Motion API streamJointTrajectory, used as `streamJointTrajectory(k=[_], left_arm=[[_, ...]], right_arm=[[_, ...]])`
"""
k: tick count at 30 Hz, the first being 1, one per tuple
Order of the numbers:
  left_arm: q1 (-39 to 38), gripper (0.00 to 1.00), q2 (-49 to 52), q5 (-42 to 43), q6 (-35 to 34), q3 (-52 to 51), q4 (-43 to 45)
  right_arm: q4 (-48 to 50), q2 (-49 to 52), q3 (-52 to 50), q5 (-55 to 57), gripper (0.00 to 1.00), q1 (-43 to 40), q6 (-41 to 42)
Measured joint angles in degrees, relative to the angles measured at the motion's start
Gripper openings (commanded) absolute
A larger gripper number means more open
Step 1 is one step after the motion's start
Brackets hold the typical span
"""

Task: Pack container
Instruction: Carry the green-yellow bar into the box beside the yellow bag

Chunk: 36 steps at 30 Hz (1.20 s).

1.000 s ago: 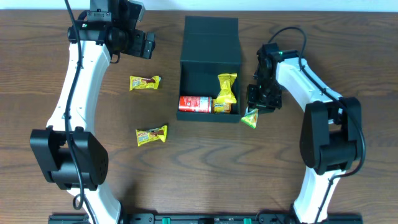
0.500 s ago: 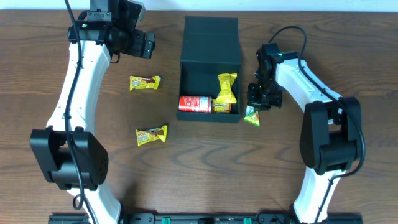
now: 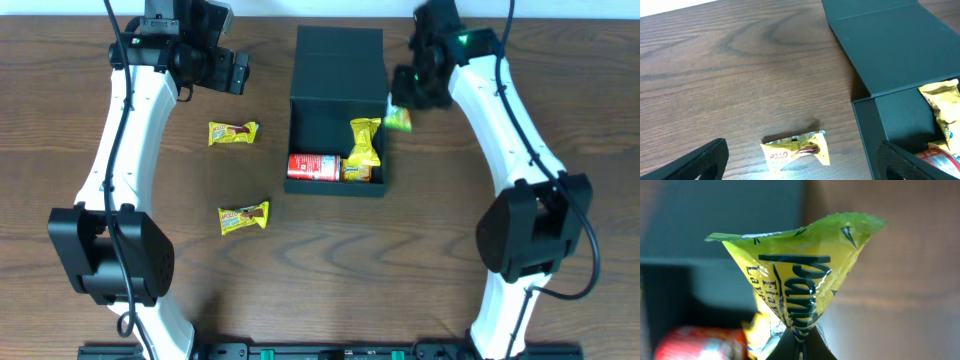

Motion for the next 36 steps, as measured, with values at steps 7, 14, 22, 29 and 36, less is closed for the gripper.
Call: streamJointTrajectory(k=[7, 14, 22, 29, 36], left_arm=[[0.02, 0.95, 0.00, 0.00, 0.00, 0.00, 0.00], [0.02, 0.95, 0.00, 0.02, 0.00, 0.00, 0.00], [0.02, 0.96, 0.00, 0.02, 0.00, 0.00, 0.00], [0.00, 0.95, 0.00, 0.00, 0.00, 0.00, -0.09], [0.00, 0.95, 0.00, 0.02, 0.00, 0.00, -0.17]], right_arm=[[4.24, 0.66, 1.81, 0.13, 0.02, 8.09, -0.13], [1.16, 5.31, 1.79, 0.11, 0.02, 11.26, 0.00], [-1.11, 11.43, 1.77, -2.51, 0.02, 11.26, 1.49], [-3.04, 12.68, 1.77, -3.23, 0.02, 11.26, 2.99], [-5.62, 12.83, 1.77, 0.26, 0.02, 11.26, 4.96]])
